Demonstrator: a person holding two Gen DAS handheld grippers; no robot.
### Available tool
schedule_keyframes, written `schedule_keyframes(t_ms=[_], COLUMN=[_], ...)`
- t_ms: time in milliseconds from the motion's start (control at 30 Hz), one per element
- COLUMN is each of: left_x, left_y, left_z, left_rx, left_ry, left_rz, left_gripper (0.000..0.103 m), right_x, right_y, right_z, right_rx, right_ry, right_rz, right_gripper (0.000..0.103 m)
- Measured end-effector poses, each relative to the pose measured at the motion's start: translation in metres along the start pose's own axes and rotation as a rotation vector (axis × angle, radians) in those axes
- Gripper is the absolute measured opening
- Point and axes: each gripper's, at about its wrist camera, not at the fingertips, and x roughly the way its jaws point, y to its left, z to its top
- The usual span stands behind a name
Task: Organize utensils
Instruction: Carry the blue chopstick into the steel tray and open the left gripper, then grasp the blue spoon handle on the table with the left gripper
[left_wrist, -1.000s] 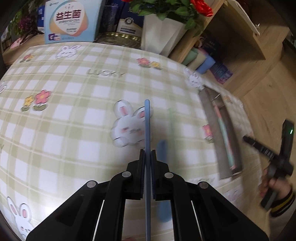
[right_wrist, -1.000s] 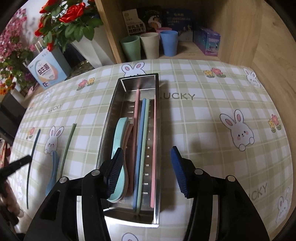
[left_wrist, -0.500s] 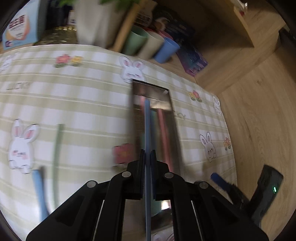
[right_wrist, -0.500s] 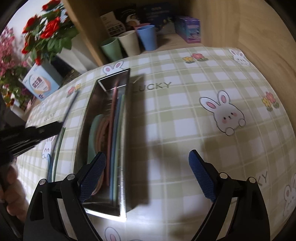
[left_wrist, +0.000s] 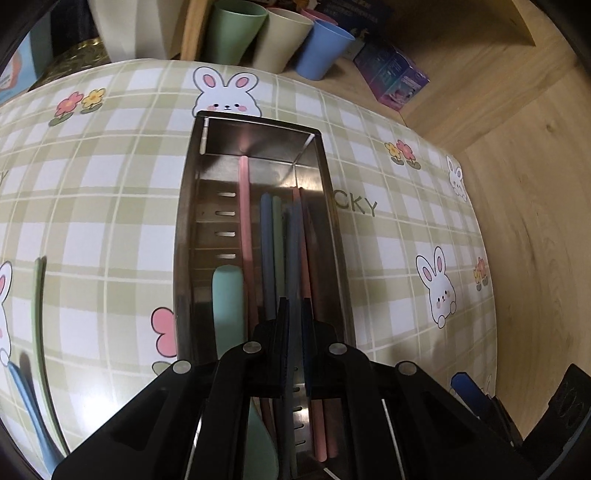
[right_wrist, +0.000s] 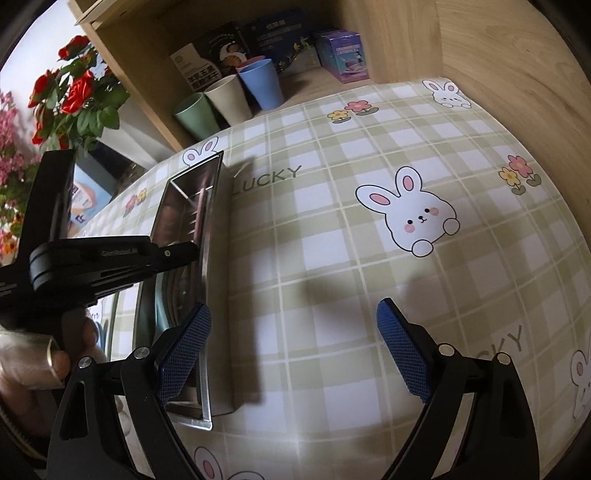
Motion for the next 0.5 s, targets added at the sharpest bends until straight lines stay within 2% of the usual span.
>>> schedule_keyframes(t_ms=[133, 267, 333, 500], left_x=[-0.01, -0.038, -0.059, -0.101], left_y=[0.001, 0.006, 0.018, 0.066], left_z=[0.001, -0.001, -0.004, -0.017], left_rx=[0.032, 0.112, 0.159, 0.185], left_ry=[-0.009, -0.048, -0.082, -0.137], left_rz=[-0.026, -0.054, -0.05, -0.011], left_gripper=[0.017, 0.025, 0.031, 0.031], right_x=[-0.004, -0.009, -0.01, -0.012], right_y=[0.003, 0.014, 0.02, 0.046], right_z=[-0.003, -0.009, -0.012, -0.023], right_rx=[0.01, 0.012, 0.012, -0.015], right_ry=[-0.004, -0.012, -0.011, -0.013], right_rz=[0.004, 0.018, 0.032, 0.018], right_gripper=[0.088, 0.088, 0.088, 0.088])
